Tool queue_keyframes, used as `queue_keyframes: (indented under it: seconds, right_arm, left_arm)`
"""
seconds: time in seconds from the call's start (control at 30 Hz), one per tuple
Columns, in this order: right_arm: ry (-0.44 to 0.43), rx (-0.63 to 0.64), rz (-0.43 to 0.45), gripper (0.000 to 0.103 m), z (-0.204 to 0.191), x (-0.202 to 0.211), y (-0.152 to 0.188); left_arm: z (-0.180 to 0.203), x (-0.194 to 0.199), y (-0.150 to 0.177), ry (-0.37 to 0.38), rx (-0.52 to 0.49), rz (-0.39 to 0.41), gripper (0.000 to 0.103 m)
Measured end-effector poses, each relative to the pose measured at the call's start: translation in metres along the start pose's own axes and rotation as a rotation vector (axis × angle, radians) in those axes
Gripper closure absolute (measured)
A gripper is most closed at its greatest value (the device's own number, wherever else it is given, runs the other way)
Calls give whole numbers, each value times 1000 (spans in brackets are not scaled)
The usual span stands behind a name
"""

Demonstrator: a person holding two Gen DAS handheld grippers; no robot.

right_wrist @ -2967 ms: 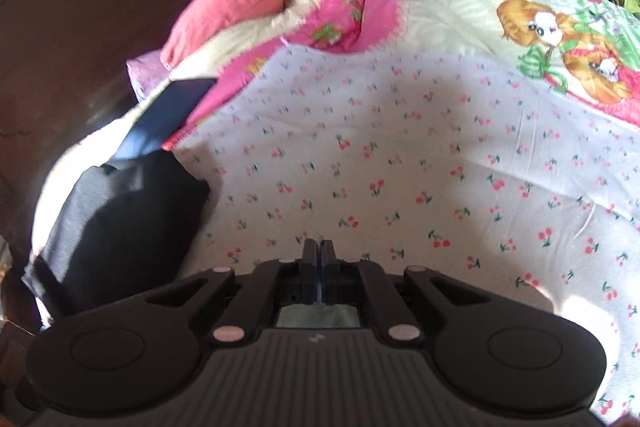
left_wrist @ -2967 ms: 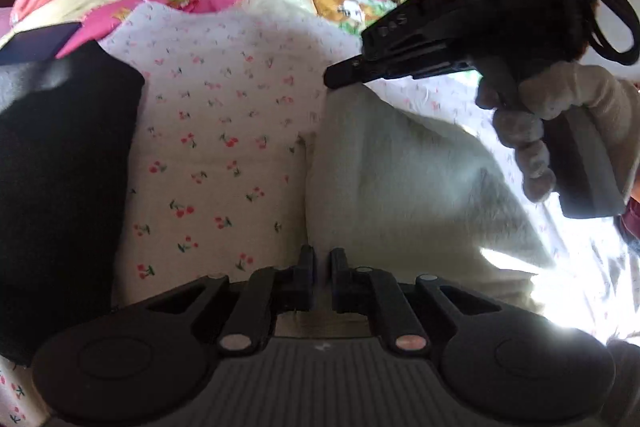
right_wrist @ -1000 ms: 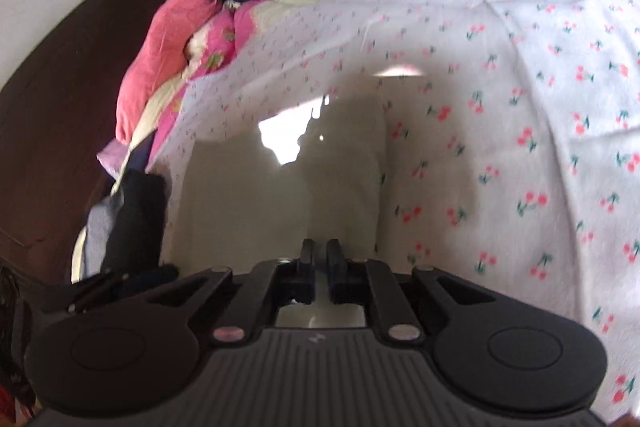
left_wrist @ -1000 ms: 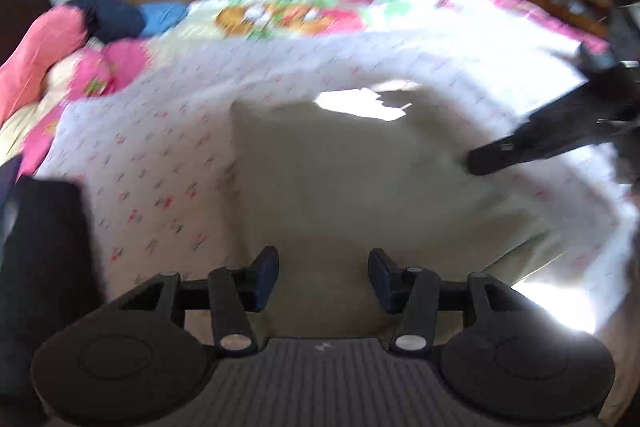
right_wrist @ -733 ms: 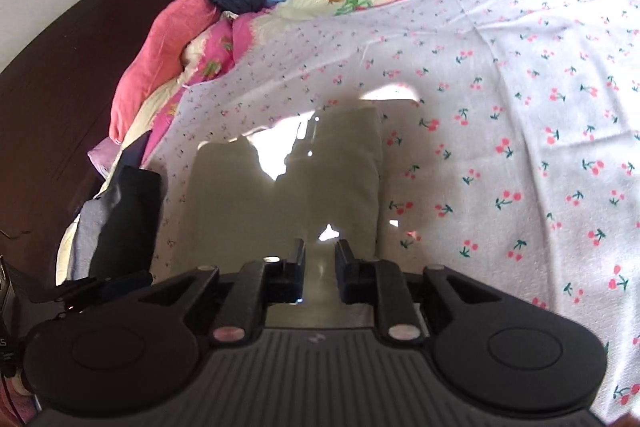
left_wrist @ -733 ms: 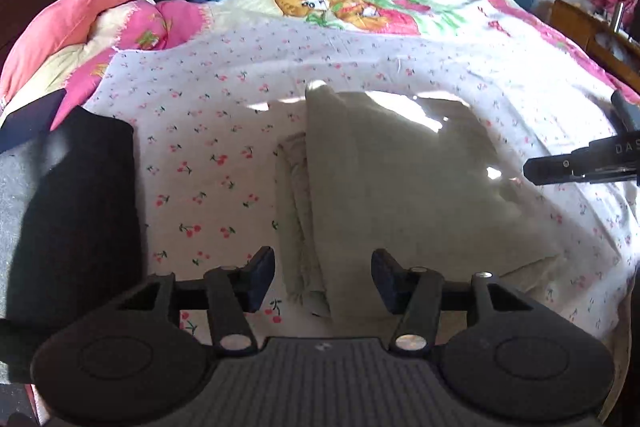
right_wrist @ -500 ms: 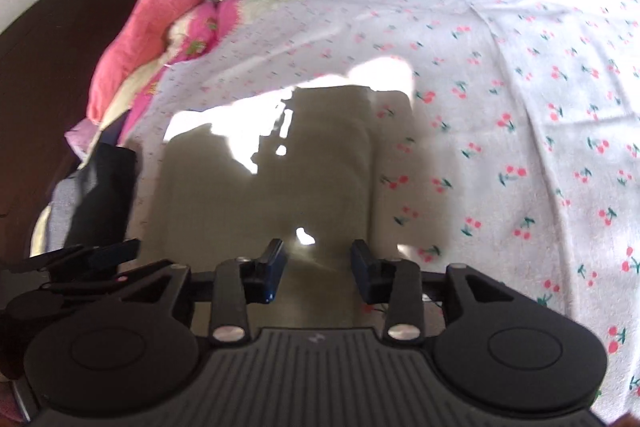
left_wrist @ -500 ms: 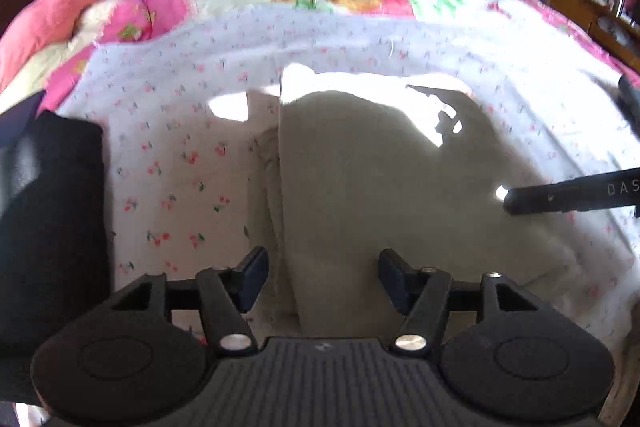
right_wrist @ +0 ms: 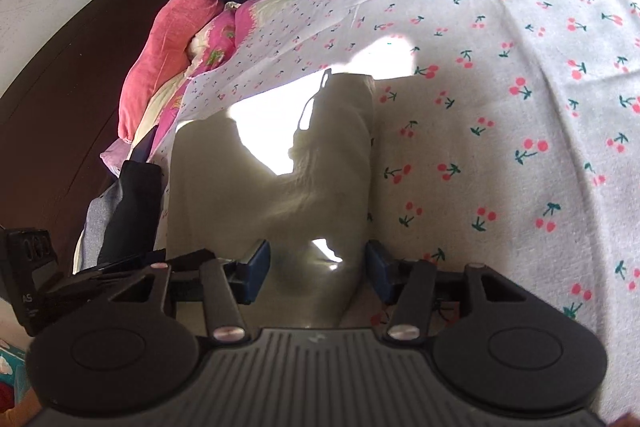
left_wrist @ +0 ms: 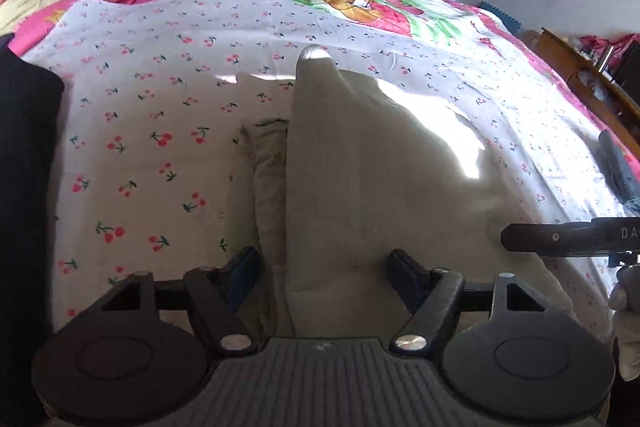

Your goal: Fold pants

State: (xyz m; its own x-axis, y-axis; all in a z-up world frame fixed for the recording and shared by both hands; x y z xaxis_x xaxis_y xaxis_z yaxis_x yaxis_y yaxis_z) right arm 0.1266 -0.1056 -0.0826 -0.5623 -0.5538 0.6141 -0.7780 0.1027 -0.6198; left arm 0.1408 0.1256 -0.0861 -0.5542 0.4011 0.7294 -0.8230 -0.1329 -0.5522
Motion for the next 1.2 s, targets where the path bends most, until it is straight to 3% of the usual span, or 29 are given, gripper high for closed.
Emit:
queue_keyframes:
  seconds: [0.07, 0.17, 0.23, 0.3, 0.5, 0.57, 0.73, 0.87, 1.07, 1.13, 1.2]
  right_arm:
    - [-21, -30, -8, 49, 4, -6, -4]
    - [-18, -20, -2, 51, 3, 4, -8]
    - [7, 25, -15, 50, 6, 10, -8]
    - [-33, 2, -31, 50, 10, 4, -5]
    - [-131, -128, 28, 49, 19, -32, -18]
    - [-144, -133, 23, 51, 18, -29, -20]
    - [-133, -145, -1, 92, 16, -26, -17]
    - [-165, -118, 44, 93, 11, -10, -39]
    - [-89, -107, 120, 93, 47, 38, -78]
    - [-16, -63, 114, 93, 61, 46, -84]
    - [31, -56, 55, 92, 80, 43, -80]
  left_arm:
    - [3, -4, -2, 11, 6, -4, 14]
    - [5, 7, 1, -31, -91, 24, 14]
    - [-6, 11, 3, -27, -56, 11, 13]
    - [-13, 8, 4, 3, 14, -1, 13]
    - [-2, -10, -2, 37, -6, -10, 13]
    - [-1, -6, -5, 44, -1, -7, 21]
    - [20, -6, -6, 44, -43, 12, 33]
    - [38, 5, -17, 104, -45, 22, 56]
    - [90, -8, -41, 238, -63, 45, 71]
    - [107, -26, -47, 231, -106, 53, 70]
    - [112, -53, -45, 163, -136, 27, 70]
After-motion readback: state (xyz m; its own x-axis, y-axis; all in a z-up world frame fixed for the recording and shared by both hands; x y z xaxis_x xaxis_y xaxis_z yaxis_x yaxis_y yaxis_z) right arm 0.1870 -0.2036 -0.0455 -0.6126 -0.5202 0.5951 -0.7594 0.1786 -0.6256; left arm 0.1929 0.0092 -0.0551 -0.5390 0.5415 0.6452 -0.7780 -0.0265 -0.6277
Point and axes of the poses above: each gripper's, at about its wrist camera, not at the fingertips, and x roughly against the way its jaws point, z to its right, y to its underside, the point moved 7 cm from there along -x, roughly the way its jaws point, and after that the axes turned 13 degrees about x, right-handed, at the moved point
